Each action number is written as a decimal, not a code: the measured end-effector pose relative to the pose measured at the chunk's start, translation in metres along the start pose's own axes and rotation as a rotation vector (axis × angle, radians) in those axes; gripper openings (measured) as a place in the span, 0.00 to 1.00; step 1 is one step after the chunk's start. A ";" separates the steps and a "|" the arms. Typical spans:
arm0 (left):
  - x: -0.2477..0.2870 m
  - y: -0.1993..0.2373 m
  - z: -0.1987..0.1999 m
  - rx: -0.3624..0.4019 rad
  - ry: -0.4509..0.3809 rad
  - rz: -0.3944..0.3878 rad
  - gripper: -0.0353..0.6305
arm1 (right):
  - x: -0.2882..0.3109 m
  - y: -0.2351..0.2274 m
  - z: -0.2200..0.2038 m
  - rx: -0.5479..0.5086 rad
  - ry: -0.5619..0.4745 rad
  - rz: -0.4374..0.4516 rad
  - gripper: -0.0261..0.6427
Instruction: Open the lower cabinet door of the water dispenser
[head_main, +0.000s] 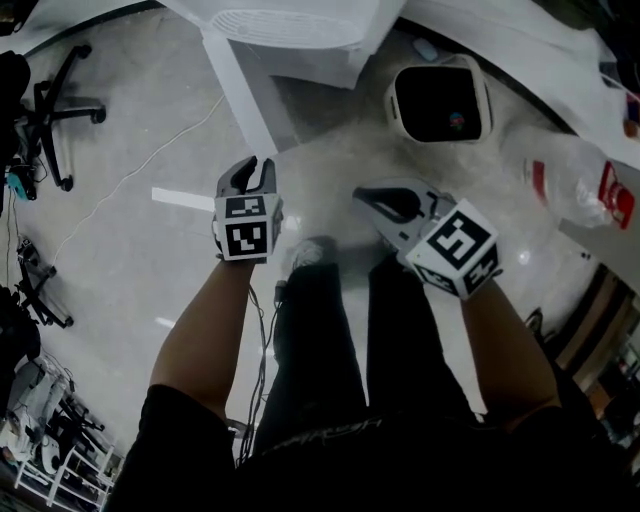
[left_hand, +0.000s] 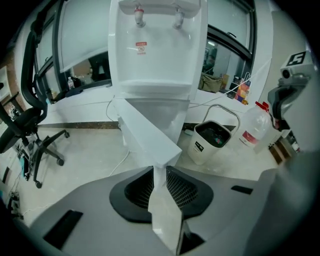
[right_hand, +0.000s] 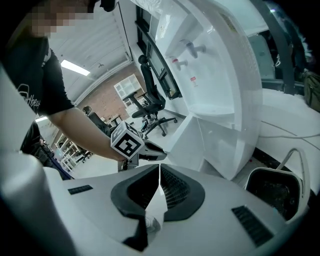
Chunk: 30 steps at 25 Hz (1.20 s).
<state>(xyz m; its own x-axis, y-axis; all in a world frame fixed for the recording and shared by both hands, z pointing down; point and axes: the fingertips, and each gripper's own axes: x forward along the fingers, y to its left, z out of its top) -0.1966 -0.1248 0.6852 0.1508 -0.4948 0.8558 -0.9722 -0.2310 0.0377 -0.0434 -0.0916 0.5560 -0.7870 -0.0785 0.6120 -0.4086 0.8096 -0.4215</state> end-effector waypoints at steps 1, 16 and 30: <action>-0.001 0.003 -0.002 0.013 0.001 -0.008 0.17 | 0.004 0.003 0.002 0.003 -0.001 -0.004 0.06; -0.011 0.036 -0.015 0.122 0.000 -0.121 0.17 | 0.053 0.024 0.025 0.066 -0.019 -0.052 0.06; -0.019 0.075 -0.027 0.200 0.024 -0.158 0.17 | 0.081 0.038 0.042 0.061 -0.010 -0.059 0.06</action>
<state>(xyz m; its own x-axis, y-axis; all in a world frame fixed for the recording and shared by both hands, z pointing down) -0.2775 -0.1098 0.6859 0.2914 -0.4199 0.8595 -0.8817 -0.4665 0.0710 -0.1418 -0.0914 0.5615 -0.7651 -0.1313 0.6304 -0.4816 0.7666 -0.4248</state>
